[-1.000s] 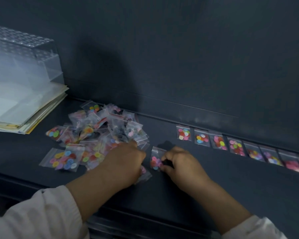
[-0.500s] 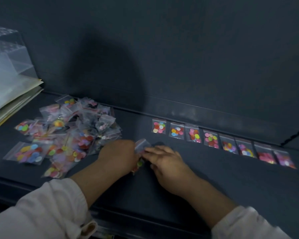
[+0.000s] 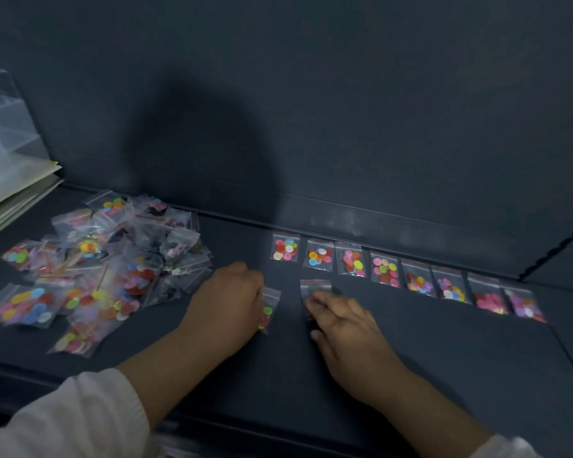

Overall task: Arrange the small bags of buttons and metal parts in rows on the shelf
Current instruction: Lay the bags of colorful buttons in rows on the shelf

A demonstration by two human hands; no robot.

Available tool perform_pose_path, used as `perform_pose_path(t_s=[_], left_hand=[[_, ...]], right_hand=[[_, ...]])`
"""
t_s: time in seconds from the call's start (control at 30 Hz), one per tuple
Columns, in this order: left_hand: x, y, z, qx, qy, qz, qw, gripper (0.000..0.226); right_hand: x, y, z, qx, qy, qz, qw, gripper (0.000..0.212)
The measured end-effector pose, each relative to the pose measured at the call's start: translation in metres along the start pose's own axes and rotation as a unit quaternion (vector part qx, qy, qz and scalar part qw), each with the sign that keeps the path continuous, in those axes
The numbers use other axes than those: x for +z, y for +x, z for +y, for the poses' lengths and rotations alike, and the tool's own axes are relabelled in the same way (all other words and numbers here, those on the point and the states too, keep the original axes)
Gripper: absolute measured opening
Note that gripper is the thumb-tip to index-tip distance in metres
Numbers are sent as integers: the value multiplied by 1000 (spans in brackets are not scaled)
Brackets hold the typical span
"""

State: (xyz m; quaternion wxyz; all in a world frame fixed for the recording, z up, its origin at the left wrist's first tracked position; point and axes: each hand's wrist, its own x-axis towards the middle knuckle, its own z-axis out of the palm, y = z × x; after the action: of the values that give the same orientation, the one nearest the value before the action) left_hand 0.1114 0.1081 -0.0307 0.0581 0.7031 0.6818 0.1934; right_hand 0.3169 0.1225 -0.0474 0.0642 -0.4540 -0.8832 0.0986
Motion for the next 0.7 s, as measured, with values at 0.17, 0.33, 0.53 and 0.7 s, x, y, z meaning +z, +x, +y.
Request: perform_pose_path(t_s=[0.17, 0.33, 0.53, 0.7], left_hand=[[8, 2, -3, 30, 1, -48, 998, 17], [17, 21, 6, 19, -1, -39, 999, 24], [12, 8, -2, 140, 10, -19, 990, 20], [19, -4, -12, 155, 57, -165, 972, 81]], right_hand=[[4, 3, -2, 13, -19, 12, 1000, 55], [-1, 8, -5, 21, -17, -2, 1000, 52], [-1, 7, 1, 29, 7, 5, 1000, 72], [2, 6, 3, 4, -6, -50, 999, 77]])
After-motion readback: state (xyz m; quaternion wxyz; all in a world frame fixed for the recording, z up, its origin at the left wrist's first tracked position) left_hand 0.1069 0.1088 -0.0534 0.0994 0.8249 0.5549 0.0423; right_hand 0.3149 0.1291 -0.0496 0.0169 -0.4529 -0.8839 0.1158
